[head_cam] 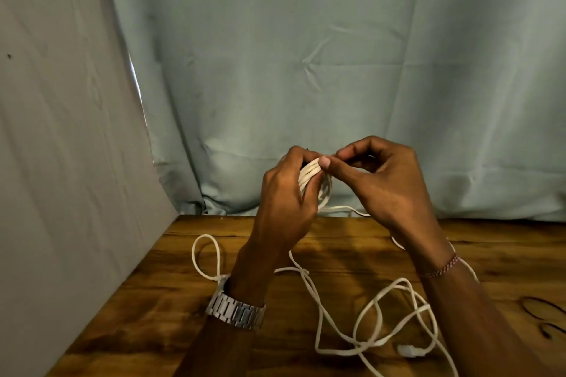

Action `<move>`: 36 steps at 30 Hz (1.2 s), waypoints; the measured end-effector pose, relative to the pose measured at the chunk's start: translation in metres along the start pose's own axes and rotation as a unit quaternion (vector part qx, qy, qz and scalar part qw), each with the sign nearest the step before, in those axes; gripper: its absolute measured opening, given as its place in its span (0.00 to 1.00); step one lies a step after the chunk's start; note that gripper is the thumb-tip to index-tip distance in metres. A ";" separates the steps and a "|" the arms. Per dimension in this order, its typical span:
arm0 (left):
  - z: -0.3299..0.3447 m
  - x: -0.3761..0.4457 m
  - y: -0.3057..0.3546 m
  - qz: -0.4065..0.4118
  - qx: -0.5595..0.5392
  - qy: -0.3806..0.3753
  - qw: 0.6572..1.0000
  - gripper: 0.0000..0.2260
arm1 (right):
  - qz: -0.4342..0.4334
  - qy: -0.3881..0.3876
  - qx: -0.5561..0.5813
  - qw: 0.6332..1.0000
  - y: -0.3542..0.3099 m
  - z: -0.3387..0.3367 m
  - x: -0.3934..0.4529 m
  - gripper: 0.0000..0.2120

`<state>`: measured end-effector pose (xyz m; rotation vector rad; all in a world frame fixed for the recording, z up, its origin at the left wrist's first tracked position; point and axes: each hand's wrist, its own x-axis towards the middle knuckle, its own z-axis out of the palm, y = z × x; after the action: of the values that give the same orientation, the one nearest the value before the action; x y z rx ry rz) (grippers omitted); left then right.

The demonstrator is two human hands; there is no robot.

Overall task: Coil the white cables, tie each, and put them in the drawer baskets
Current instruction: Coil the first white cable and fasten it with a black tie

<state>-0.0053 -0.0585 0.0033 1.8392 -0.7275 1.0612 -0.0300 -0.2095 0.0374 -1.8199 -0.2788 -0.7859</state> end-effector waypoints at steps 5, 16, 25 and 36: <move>0.005 -0.002 -0.002 0.016 -0.005 0.043 0.999 0.09 | -0.115 -0.024 -0.183 0.976 -0.003 0.007 -0.006 0.10; 0.011 -0.005 0.007 0.005 -0.072 0.003 0.997 0.18 | -0.218 -0.003 -0.326 0.920 0.004 0.008 -0.004 0.08; 0.001 -0.001 0.009 -0.013 -0.061 -0.022 0.998 0.13 | -0.312 -0.046 -0.273 0.909 0.025 -0.001 0.009 0.05; -0.003 0.002 0.008 -0.047 -0.034 0.007 0.998 0.11 | -0.379 -0.061 -0.284 0.879 0.035 0.008 0.007 0.05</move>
<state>-0.0119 -0.0595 0.0093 1.7889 -0.6546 0.9753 -0.0030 -0.2173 0.0135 -2.3353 -0.9692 -1.4038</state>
